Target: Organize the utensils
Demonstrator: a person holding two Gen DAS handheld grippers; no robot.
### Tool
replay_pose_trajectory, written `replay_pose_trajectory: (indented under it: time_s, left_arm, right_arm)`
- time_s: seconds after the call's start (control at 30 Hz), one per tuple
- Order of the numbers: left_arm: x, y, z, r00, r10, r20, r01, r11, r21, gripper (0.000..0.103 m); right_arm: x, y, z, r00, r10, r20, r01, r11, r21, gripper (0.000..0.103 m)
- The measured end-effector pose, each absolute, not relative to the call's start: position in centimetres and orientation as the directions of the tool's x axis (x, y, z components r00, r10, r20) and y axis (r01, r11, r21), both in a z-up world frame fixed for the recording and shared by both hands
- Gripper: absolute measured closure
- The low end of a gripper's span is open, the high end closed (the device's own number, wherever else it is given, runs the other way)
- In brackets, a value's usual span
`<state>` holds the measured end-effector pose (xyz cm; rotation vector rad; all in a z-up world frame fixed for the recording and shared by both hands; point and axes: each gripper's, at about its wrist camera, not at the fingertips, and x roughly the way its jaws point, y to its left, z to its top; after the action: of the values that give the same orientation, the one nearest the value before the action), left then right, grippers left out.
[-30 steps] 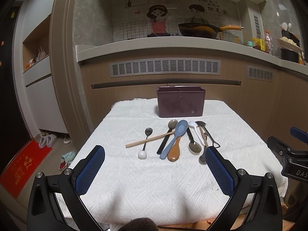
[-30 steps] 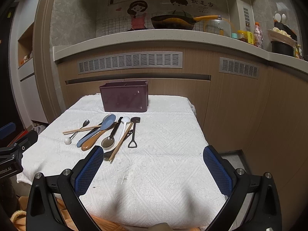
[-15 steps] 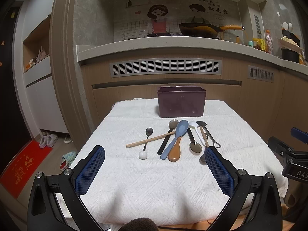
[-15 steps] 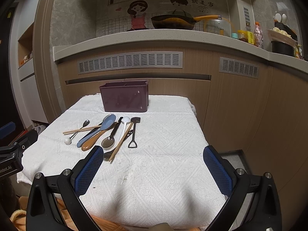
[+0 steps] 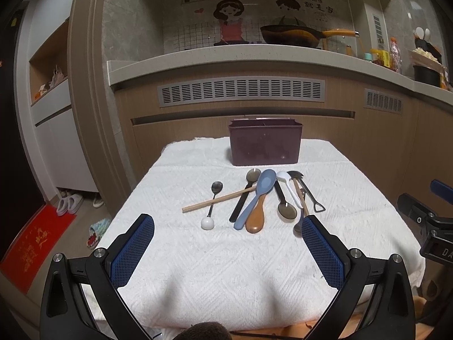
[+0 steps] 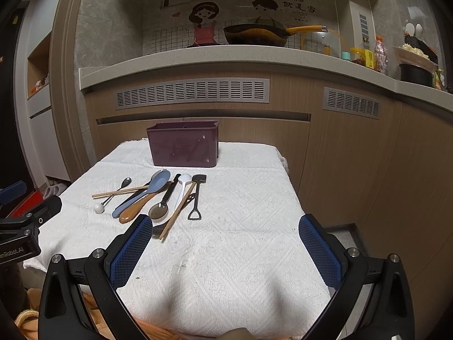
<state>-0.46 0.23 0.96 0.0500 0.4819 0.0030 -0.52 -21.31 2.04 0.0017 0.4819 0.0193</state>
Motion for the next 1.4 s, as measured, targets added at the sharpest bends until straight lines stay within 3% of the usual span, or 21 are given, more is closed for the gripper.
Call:
replay_pose_trajectory:
  time_s: [0.3, 0.6, 0.8, 1.03, 1.17, 1.4]
  left_arm:
    - [0.8, -0.1, 0.9, 0.88, 0.002, -0.475, 0.029, 0.998, 0.057, 0.0]
    - [4.0, 0.7, 1.3, 0.892, -0.022, -0.452, 0.038, 0.999, 0.027, 0.0]
    - [7.7, 1.1, 1.5, 0.89, -0.038, -0.454, 0.065, 0.997, 0.044, 0.0]
    - [13.9, 0.9, 0.8, 0.847, -0.172, -0.503, 0.205, 0.979, 0.009, 0.0]
    - [17.5, -0.5, -0.1, 0.786, -0.232, -0.573, 0.293, 0.956, 0.015, 0.0]
    - [21.8, -3.0, -2.7, 0.703, -0.26, -0.663, 0.368, 0.929, 0.026, 0.0]
  right_arm:
    - [-0.2, -21.3, 2.8, 0.914, 0.0, -0.406, -0.002, 1.0, -0.004, 0.0]
    - [2.9, -21.9, 3.1, 0.907, 0.008, -0.421, 0.005, 1.0, 0.03, 0.0]
    - [6.4, -21.7, 3.4, 0.905, -0.014, -0.424, 0.006, 1.0, -0.02, 0.0]
    - [11.9, -21.1, 2.9, 0.888, -0.023, -0.459, -0.007, 0.998, -0.064, 0.0]
    - [14.5, -20.7, 2.2, 0.88, -0.039, -0.474, -0.015, 0.994, -0.109, 0.0]
    - [18.6, -21.0, 1.6, 0.862, -0.028, -0.507, -0.042, 0.991, -0.126, 0.0]
